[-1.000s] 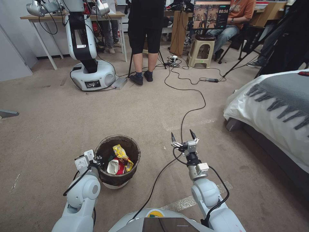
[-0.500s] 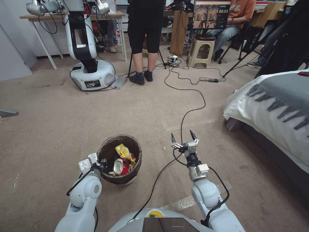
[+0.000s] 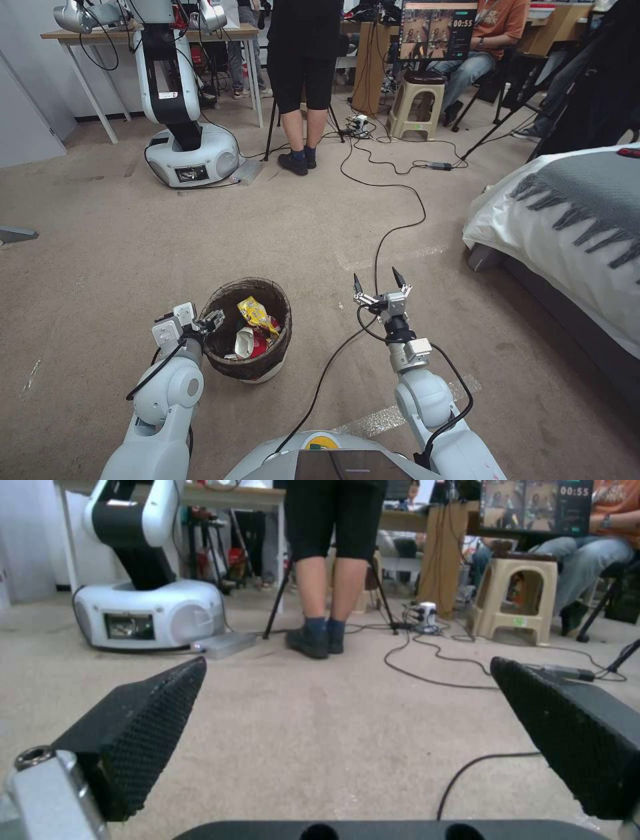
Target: Pick up the trash bin, then pick up the garbage from the floor and place it into the trash bin.
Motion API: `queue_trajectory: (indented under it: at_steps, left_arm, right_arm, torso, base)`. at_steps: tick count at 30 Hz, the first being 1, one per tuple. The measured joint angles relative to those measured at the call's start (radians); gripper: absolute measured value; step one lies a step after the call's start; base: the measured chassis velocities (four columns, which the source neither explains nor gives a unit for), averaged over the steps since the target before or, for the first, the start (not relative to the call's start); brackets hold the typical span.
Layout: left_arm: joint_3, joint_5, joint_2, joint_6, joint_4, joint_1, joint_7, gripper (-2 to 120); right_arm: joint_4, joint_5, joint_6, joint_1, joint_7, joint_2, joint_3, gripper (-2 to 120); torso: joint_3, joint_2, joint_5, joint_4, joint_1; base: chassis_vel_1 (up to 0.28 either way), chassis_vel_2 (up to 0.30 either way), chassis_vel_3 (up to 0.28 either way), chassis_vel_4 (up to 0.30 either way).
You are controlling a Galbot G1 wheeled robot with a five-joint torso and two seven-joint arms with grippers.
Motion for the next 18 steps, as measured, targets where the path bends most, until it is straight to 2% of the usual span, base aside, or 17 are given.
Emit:
queue_trajectory:
  at_steps: [1, 2, 4, 5, 6, 9, 10, 14, 18]
  left_arm:
    - [0.000, 0.006, 0.001, -0.009, -0.008, -0.001, 0.006, 92]
    - [0.000, 0.006, 0.001, -0.009, -0.008, -0.001, 0.006, 92]
    - [0.002, 0.040, 0.002, -0.054, -0.032, 0.001, 0.047, 99]
    - [0.002, 0.067, 0.001, -0.084, -0.039, 0.005, 0.071, 99]
    - [0.002, 0.067, 0.001, -0.084, -0.039, 0.005, 0.071, 99]
    - [0.008, 0.183, -0.003, -0.202, -0.055, 0.024, 0.140, 100]
    - [0.008, 0.183, -0.003, -0.202, -0.055, 0.024, 0.140, 100]
    - [0.030, 0.346, -0.016, -0.370, -0.063, 0.069, 0.220, 100]
    - [0.041, 0.391, -0.023, -0.417, -0.063, 0.088, 0.237, 100]
  right_arm:
    - [-0.002, 0.000, 0.007, 0.000, -0.003, 0.000, 0.000, 100]
    - [-0.002, 0.000, 0.007, 0.000, -0.003, 0.000, 0.000, 100]
    - [-0.005, -0.001, 0.026, 0.000, -0.012, 0.004, 0.001, 100]
    - [-0.005, -0.004, 0.031, -0.001, -0.015, 0.006, 0.002, 100]
    - [-0.005, -0.004, 0.031, -0.001, -0.015, 0.006, 0.002, 100]
    - [-0.005, -0.010, 0.038, -0.002, -0.015, 0.009, 0.003, 100]
    - [-0.005, -0.010, 0.038, -0.002, -0.015, 0.009, 0.003, 100]
    - [-0.003, -0.025, 0.028, -0.004, 0.001, 0.019, 0.009, 100]
    - [-0.004, -0.029, 0.026, -0.004, 0.005, 0.024, 0.011, 100]
  torso:
    - [0.000, 0.000, 0.0000, 0.0000, 0.000]
    - [0.000, 0.000, 0.0000, 0.0000, 0.000]
    - [0.000, 0.000, 0.0001, -0.0001, 0.000]
    - [0.000, 0.000, 0.0001, -0.0001, 0.000]
    - [0.000, 0.000, 0.0001, -0.0001, 0.000]
    - [0.000, 0.000, 0.0001, 0.0000, 0.000]
    - [0.000, 0.000, 0.0001, 0.0000, 0.000]
    - [0.000, 0.000, 0.0003, 0.0000, 0.000]
    - [0.000, 0.000, 0.0002, 0.0000, 0.000]
  base:
    - [0.000, 0.000, 0.000, 0.000]
    - [0.000, 0.000, 0.000, 0.000]
    - [0.000, 0.000, 0.000, 0.000]
    - [0.000, 0.000, 0.000, 0.000]
    - [0.000, 0.000, 0.000, 0.000]
    - [0.000, 0.000, 0.000, 0.000]
    - [0.000, 0.000, 0.000, 0.000]
    - [0.000, 0.000, 0.000, 0.000]
    - [0.000, 0.000, 0.000, 0.000]
